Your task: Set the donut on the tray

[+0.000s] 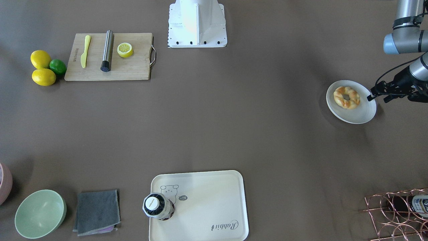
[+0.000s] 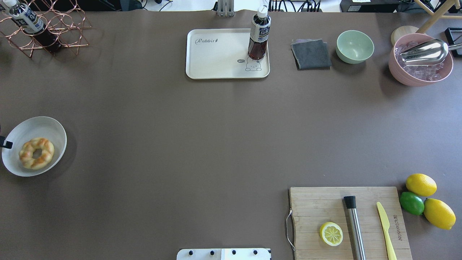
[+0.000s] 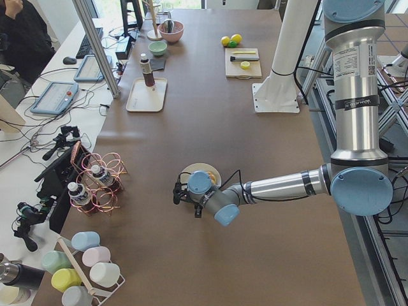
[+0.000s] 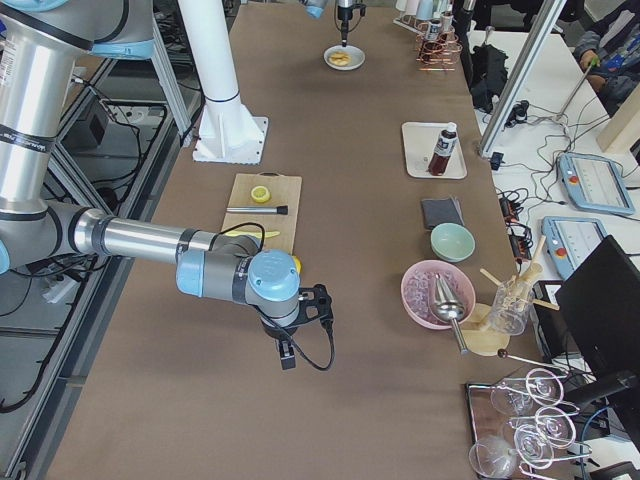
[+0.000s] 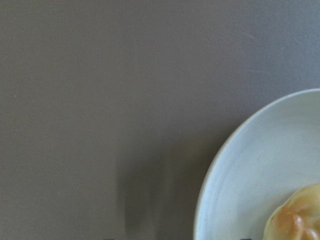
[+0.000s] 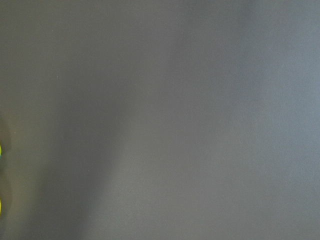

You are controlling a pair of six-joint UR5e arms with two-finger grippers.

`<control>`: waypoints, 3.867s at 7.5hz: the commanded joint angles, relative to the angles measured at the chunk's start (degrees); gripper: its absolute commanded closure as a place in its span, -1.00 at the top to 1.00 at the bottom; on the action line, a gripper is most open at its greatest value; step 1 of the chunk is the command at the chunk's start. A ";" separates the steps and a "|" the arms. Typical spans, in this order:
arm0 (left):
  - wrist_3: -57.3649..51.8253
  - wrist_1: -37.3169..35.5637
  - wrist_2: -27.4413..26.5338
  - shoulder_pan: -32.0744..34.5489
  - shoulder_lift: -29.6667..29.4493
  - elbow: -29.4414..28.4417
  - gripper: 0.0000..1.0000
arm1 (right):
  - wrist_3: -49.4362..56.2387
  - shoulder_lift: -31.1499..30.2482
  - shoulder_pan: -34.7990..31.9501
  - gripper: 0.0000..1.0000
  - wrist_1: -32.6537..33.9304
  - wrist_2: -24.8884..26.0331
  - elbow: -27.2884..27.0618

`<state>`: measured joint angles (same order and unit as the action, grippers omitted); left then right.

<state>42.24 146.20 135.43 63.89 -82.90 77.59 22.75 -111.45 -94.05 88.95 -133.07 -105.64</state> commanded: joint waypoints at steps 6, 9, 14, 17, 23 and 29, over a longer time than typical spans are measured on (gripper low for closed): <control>11.00 3.65 -0.26 -2.10 -0.76 0.19 -1.00 | 0.11 -0.17 -0.08 0.99 0.08 0.00 -0.09; 16.27 3.13 3.66 -1.93 -3.22 1.51 -1.00 | 0.11 -0.09 -0.08 0.99 0.00 0.00 -0.09; 50.61 2.35 6.08 -3.41 -24.19 0.73 -1.00 | 0.02 -1.40 -0.08 0.98 -2.45 0.00 -0.10; 53.91 -12.37 -9.25 -11.22 -40.10 -3.84 -1.00 | -0.16 -1.58 -0.08 0.99 -2.46 0.00 0.17; 60.75 -15.60 -22.64 -16.59 -61.75 -26.51 -1.00 | -0.33 -1.49 -0.08 0.99 -2.46 0.09 0.17; 63.94 -14.98 -25.83 -18.98 -64.58 -29.60 -1.00 | -0.16 -1.58 -0.08 0.99 -2.46 0.00 0.08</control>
<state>106.11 131.13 109.74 45.02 -147.41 48.18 22.50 -113.02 -94.13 86.45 -133.06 -105.56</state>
